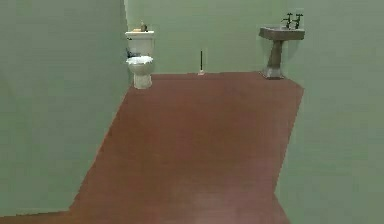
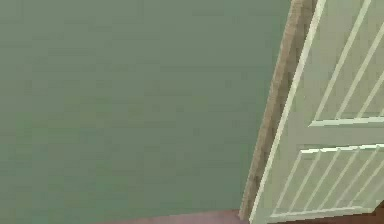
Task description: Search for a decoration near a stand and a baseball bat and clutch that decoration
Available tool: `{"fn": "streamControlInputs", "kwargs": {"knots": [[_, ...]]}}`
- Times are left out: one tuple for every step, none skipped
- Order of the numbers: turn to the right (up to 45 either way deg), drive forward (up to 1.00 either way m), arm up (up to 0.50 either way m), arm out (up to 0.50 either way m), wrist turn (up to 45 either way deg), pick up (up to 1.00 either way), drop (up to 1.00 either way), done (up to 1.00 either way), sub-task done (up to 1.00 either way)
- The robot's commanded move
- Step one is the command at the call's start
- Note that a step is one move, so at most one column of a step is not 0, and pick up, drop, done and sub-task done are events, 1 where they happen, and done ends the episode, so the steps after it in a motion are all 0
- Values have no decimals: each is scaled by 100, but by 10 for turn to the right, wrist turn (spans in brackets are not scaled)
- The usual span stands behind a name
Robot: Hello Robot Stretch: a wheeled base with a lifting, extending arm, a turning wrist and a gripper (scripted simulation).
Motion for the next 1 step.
{"fn": "streamControlInputs", "kwargs": {"knots": [[-450,0,0,0,0,0,0,0,0]]}}
